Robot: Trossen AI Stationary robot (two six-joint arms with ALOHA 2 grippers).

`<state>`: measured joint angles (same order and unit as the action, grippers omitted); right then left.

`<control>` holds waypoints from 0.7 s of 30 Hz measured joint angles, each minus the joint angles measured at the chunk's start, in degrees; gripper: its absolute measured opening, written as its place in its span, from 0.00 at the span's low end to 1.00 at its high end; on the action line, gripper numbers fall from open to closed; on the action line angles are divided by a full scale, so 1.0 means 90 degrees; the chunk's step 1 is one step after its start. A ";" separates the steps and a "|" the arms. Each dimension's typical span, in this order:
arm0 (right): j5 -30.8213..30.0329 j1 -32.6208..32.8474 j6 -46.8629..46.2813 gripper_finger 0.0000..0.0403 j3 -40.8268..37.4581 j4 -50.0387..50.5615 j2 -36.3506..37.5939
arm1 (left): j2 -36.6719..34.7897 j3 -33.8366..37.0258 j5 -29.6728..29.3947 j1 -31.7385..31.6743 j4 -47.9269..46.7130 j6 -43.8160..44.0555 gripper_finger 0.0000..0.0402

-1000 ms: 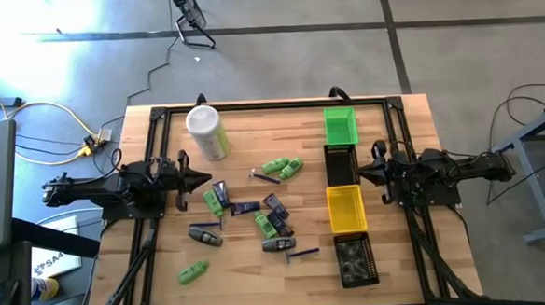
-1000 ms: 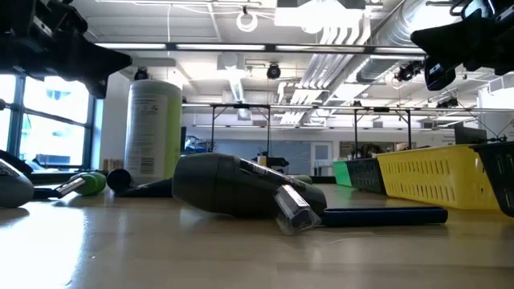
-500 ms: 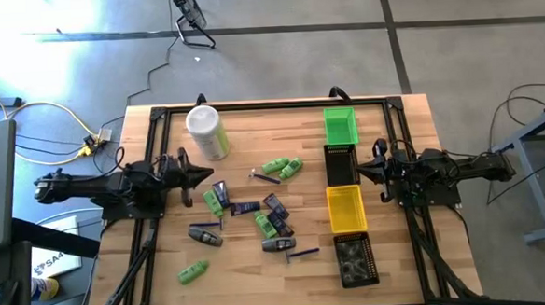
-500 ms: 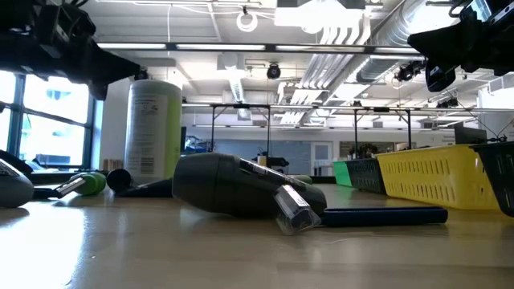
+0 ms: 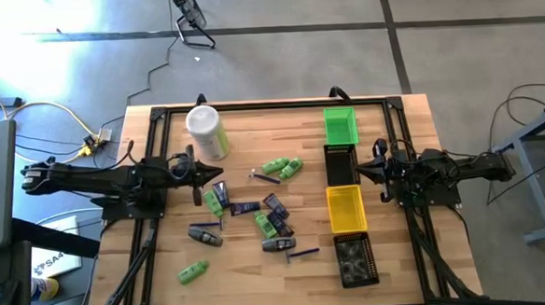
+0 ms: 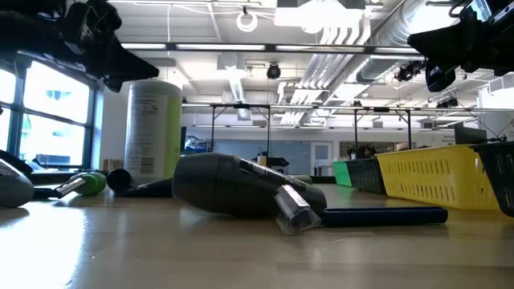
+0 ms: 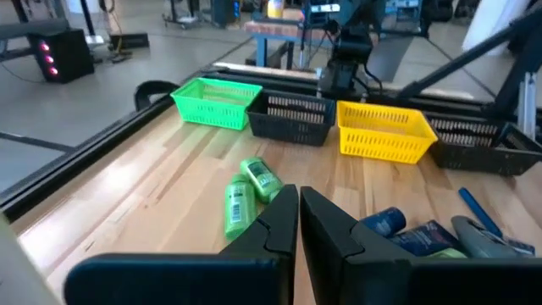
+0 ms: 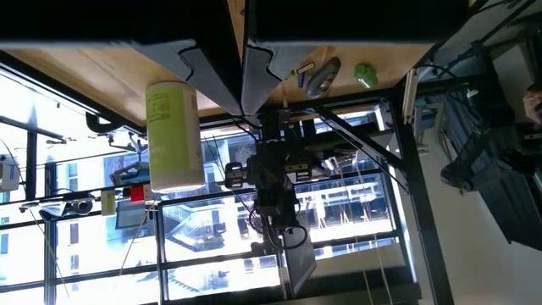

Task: Pick & Place Travel size toiletries
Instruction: Put the blue shave cream into the green basket

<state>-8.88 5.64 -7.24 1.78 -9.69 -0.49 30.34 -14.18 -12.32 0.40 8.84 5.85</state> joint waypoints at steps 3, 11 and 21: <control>0.0000 -0.0001 0.0002 0.01 0.0000 0.0000 0.0000 | 0.0391 -0.0334 0.0203 0.0000 -0.0105 -0.0002 0.03; 0.0002 -0.0001 0.0002 0.01 0.0000 0.0000 0.0000 | 0.1390 -0.1421 0.0324 0.0002 -0.1386 0.0046 0.03; 0.0002 -0.0001 -0.0001 0.01 0.0000 0.0000 0.0000 | 0.2285 -0.2293 0.0449 0.0518 -0.2391 0.0049 0.03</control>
<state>-8.86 5.63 -7.25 1.78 -9.69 -0.49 50.90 -34.82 -8.28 5.07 -12.68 6.28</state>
